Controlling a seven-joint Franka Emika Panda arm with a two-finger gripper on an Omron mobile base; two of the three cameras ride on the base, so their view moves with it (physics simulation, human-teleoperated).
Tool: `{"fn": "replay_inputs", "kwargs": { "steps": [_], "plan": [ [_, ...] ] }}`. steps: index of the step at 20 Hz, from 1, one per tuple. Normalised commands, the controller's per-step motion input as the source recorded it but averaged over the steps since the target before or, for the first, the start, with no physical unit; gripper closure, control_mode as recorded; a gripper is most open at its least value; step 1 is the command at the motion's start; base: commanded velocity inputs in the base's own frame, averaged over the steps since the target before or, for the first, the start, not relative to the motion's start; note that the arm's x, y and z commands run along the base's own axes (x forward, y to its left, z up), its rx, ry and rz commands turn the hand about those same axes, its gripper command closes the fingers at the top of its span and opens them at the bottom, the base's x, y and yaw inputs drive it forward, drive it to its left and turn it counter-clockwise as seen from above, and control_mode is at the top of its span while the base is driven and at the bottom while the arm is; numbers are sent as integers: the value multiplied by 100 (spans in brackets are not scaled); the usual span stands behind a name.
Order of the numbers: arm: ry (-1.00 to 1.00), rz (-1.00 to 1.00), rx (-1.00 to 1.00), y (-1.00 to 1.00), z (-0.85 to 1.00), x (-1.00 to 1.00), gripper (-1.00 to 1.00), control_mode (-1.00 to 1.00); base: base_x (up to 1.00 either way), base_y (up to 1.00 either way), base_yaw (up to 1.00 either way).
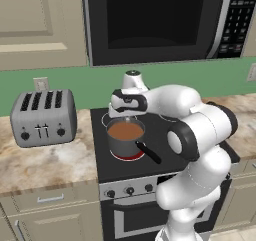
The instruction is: Pick up the sugar cube(s) and place them in the saucepan with hot chocolate.
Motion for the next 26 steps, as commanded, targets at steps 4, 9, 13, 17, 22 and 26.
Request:
{"fn": "replay_inputs", "kwargs": {
  "steps": [4,9,13,17,22,26],
  "plan": [
    [0,0,0,0,0,0,100,-100,0,0,0],
    [0,0,0,0,0,0,100,-100,0,0,0],
    [0,0,0,0,0,0,-100,-100,0,0,0],
    [0,0,0,0,0,0,-100,-100,0,0,0],
    [0,0,0,-7,0,-7,-100,-100,0,0,0],
    [-12,0,4,-13,0,-51,-100,-100,0,0,0]
  ]
}}
